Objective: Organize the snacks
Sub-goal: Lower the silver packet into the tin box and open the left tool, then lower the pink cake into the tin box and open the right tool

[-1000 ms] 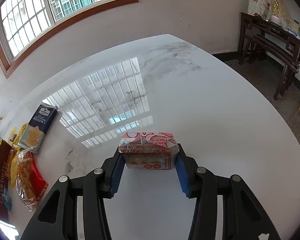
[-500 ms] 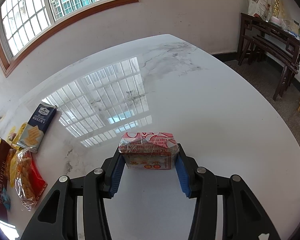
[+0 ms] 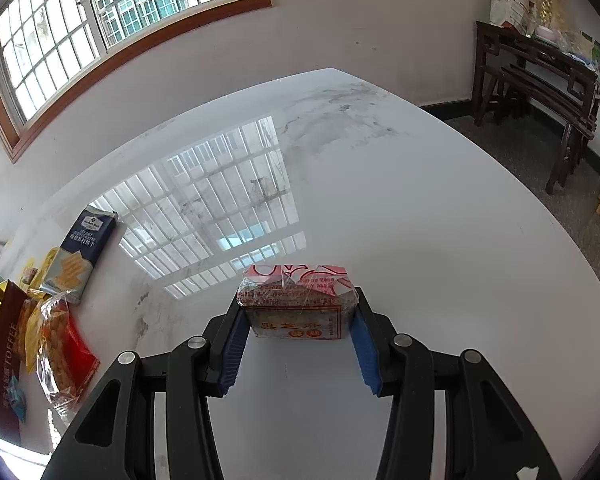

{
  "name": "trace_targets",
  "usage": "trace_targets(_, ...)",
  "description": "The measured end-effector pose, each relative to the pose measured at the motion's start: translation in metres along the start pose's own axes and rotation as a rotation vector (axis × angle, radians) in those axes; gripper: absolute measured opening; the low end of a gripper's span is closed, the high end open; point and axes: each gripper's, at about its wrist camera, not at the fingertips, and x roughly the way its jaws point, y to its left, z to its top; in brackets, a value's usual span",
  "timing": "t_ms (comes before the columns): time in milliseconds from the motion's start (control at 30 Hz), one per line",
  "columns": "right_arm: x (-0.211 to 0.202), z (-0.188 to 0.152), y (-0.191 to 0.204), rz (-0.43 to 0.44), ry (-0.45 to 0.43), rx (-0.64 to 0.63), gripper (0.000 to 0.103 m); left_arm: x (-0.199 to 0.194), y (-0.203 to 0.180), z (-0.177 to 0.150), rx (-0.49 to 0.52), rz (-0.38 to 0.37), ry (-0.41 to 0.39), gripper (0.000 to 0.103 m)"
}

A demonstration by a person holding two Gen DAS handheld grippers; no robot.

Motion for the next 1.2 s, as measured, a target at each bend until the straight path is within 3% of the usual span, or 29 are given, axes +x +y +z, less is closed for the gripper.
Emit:
trace_targets(367, -0.021, -0.024, 0.008, 0.006, -0.010, -0.039, 0.044, -0.031, -0.005, -0.014, 0.023, 0.013, -0.045, 0.078)
trace_targets(533, -0.048, -0.027, 0.038, 0.094, -0.045, -0.093, 0.044, -0.040, 0.008, -0.024, -0.003, 0.024, -0.049, 0.079)
trace_targets(700, -0.084, -0.018, 0.103, 0.264, -0.095, -0.235, 0.044, -0.053, 0.037, -0.045, -0.086, 0.016, -0.031, 0.079)
trace_targets(867, -0.109, -0.017, 0.190, 0.463, -0.083, -0.414, 0.045, -0.066, 0.063, -0.070, -0.147, 0.045, -0.011, 0.079)
trace_targets(1067, -0.109, -0.038, 0.298, 0.640, 0.045, -0.617, 0.045, -0.073, 0.086, -0.091, -0.208, 0.020, 0.024, 0.079)
trace_targets(1200, -0.093, -0.064, 0.354, 0.652, 0.140, -0.754, 0.045, -0.080, 0.095, -0.095, -0.222, -0.002, 0.030, 0.079)
